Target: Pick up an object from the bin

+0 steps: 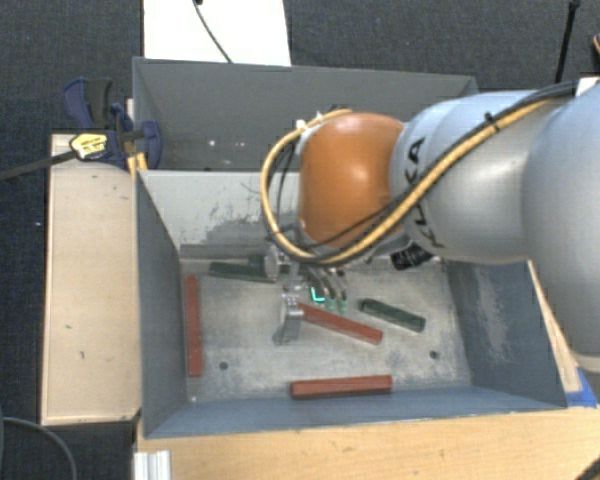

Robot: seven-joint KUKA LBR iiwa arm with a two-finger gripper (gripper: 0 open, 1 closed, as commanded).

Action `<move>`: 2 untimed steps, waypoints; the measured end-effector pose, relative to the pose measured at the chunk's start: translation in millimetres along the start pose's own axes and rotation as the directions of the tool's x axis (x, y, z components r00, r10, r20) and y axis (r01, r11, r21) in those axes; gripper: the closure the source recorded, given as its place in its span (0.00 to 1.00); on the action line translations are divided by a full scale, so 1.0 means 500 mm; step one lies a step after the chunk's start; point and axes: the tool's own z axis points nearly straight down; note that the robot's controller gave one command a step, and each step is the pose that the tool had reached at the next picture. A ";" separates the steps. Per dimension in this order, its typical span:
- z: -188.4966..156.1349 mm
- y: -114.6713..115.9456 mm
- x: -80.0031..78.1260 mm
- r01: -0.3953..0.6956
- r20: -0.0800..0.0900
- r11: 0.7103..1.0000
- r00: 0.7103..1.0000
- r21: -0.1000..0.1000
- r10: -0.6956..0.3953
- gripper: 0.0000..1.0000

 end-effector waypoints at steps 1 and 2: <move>0.163 -0.132 -0.026 0.328 0.002 0.945 0.945 0.003 -0.328 0.00; 0.158 -0.127 -0.028 0.324 0.006 0.946 0.946 0.001 -0.324 1.00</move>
Offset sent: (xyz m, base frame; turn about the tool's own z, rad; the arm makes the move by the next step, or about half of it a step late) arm 0.0132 -0.0637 -0.0801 -0.3377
